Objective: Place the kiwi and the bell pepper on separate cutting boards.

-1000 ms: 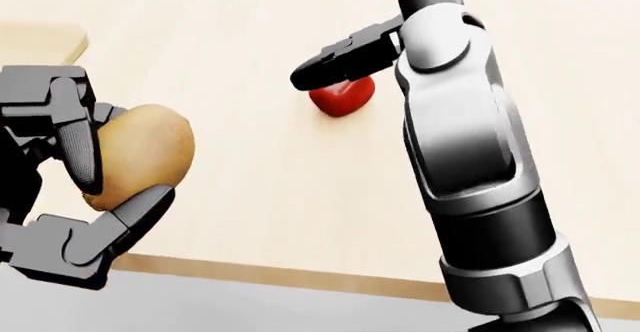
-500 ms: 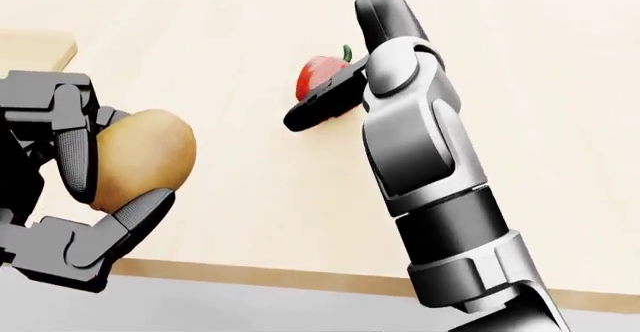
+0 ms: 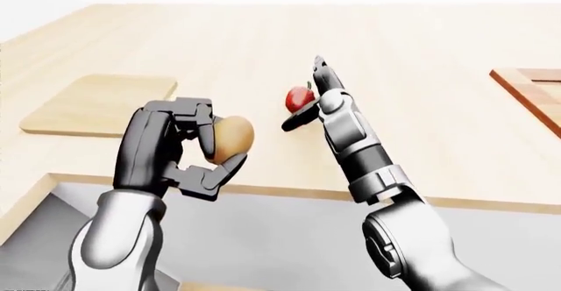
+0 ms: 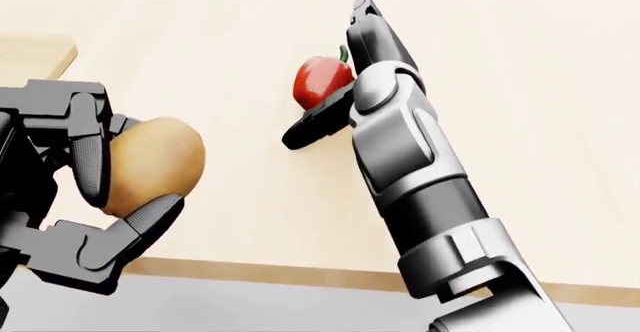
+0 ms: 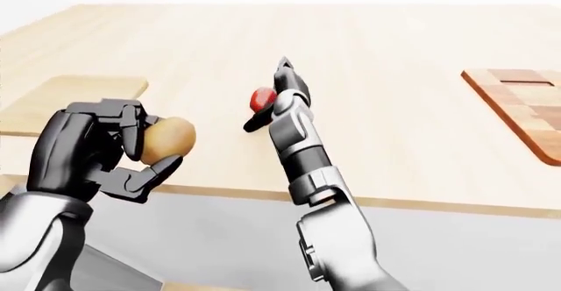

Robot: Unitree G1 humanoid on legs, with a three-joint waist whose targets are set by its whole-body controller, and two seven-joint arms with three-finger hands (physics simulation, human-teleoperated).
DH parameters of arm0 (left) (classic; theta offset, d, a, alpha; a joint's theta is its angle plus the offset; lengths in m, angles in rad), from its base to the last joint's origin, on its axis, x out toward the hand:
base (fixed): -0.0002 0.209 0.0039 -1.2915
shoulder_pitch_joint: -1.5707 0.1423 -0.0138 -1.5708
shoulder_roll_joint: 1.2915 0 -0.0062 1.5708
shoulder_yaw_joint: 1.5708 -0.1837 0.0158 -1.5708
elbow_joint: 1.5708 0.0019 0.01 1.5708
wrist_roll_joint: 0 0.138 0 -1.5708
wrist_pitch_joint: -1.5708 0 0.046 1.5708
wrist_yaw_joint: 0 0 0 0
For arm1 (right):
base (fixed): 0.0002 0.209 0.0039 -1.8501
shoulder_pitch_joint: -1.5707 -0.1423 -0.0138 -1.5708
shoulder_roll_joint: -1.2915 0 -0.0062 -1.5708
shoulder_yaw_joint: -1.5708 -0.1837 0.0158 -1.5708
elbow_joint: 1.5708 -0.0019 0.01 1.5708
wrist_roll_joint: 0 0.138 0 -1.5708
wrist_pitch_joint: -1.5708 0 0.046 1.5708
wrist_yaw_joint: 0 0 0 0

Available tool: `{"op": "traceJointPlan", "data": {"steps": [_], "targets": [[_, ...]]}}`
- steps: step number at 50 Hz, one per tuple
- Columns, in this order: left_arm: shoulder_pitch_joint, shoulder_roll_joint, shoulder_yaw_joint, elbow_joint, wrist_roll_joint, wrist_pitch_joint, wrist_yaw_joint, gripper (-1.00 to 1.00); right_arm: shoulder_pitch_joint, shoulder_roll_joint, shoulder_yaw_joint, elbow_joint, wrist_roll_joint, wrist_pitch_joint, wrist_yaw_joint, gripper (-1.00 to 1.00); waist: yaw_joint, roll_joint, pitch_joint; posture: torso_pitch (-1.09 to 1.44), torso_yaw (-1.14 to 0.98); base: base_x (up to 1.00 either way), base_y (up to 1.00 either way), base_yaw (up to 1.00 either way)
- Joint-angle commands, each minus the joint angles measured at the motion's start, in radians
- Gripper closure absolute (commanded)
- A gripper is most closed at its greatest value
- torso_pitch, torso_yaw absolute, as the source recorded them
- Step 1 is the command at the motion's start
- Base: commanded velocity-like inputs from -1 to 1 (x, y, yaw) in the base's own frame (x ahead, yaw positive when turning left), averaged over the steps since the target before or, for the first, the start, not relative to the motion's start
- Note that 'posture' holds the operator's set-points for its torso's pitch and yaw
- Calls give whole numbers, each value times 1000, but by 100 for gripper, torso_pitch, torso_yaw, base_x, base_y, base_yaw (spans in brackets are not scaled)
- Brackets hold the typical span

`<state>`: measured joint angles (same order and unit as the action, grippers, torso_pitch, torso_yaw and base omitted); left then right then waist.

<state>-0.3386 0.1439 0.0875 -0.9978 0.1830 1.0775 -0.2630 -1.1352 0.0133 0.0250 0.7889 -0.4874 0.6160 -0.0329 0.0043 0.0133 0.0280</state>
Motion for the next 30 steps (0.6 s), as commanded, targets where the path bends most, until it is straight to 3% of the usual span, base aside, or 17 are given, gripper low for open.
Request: {"op": "traceJointPlan", "data": {"steps": [1, 8, 15, 18, 21, 30], "targets": [[-20, 5, 7, -24, -1, -33, 8, 100, -43, -7, 0, -37, 0, -31, -18, -100, 0, 3, -27, 0, 0, 0, 0, 0], [-13, 6, 11, -30, -10, -32, 9, 100, -49, -8, -4, -5, 20, -51, -38, -100, 0, 3, -28, 0, 0, 0, 0, 0], [-13, 1, 25, -42, -36, -18, 7, 100, -47, -8, 1, 26, 28, -75, -53, -51, 0, 3, -28, 0, 0, 0, 0, 0], [-10, 3, 22, -43, -41, -19, 12, 100, -48, -8, 2, 39, 28, -86, -58, -44, 0, 4, -28, 0, 0, 0, 0, 0], [-7, 5, 23, -42, -46, -21, 15, 100, -49, -8, 2, 45, 27, -93, -61, -18, 1, 4, -29, 0, 0, 0, 0, 0], [-2, 6, 26, -44, -66, -23, 23, 100, -37, -5, 11, 65, 7, -120, -77, 27, 0, 3, -30, 0, 0, 0, 0, 0]]}}
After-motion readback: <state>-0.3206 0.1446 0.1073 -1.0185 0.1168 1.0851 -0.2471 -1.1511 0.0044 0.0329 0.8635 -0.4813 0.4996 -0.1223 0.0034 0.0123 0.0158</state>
